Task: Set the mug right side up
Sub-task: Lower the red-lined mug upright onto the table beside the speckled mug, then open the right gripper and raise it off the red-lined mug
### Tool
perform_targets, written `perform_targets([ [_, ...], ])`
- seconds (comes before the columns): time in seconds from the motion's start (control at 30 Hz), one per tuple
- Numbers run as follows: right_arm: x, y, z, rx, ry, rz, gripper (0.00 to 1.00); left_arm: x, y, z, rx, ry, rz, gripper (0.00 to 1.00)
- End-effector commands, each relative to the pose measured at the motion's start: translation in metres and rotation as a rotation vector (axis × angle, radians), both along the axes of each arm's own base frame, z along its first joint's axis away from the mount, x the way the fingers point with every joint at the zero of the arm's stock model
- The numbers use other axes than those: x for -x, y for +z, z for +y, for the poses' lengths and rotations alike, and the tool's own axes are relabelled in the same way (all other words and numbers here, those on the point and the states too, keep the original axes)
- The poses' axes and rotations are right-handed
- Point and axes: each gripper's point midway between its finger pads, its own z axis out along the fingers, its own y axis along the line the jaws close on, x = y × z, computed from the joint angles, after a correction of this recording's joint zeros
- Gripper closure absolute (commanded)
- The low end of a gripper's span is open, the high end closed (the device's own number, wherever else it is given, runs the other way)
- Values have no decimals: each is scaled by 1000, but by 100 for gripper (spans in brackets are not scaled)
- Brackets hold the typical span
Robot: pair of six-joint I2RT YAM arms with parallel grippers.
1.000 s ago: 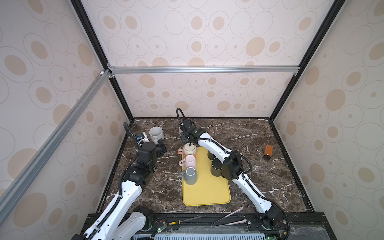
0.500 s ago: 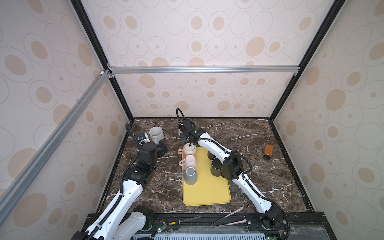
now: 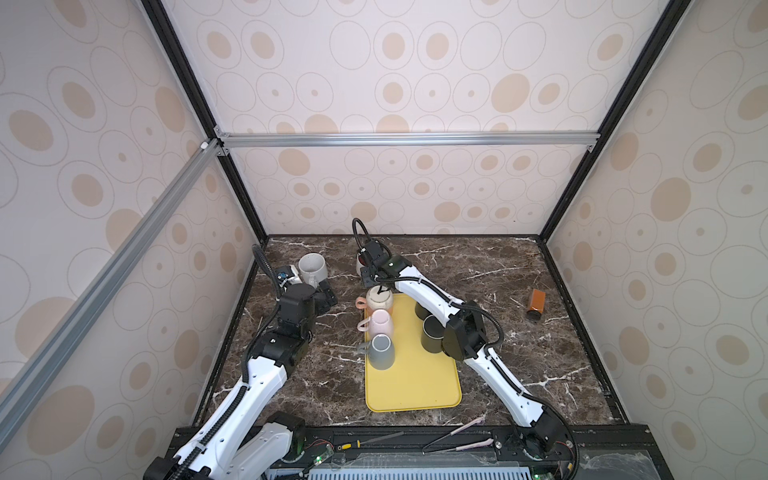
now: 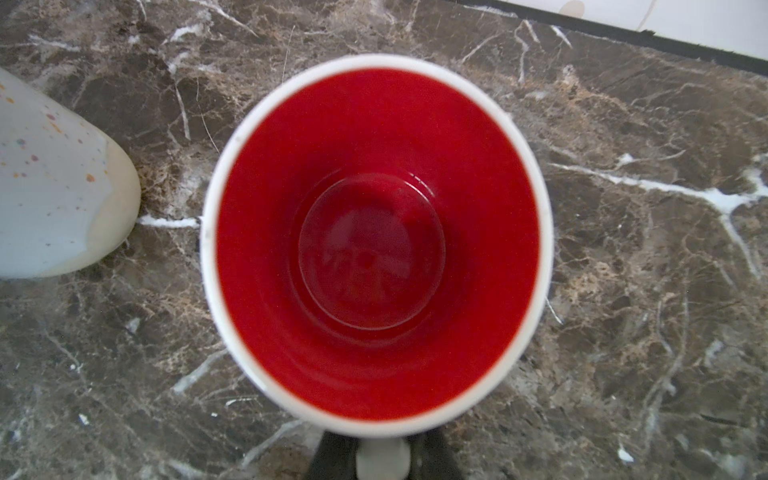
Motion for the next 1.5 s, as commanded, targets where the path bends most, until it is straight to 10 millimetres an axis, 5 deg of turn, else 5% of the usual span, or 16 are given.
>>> perform_targets([
  [0.0, -1, 40, 2, -42, -9, -57, 91, -3, 5, 3, 17, 17, -21, 3],
  [0.17, 2, 39, 2, -34, -2, -50, 87, -4, 4, 2, 24, 16, -25, 3],
  [0.4, 3, 44, 5, -49, 10, -52, 69, -5, 2, 2, 28, 13, -23, 3],
  [0.63, 7, 48, 8, -69, 25, -41, 66, -5, 0, 4, 21, 24, -15, 3],
  [1.03, 20, 85, 11, -210, 122, 15, 64, -22, -12, -6, -13, -22, 34, 6],
  [1.3, 18, 150, -46, -192, 39, -65, 65, -70, -28, -34, -67, -105, 218, 23],
  [1.47, 19, 165, -92, -223, -35, -74, 67, -97, -42, -62, -4, -138, 298, 42],
])
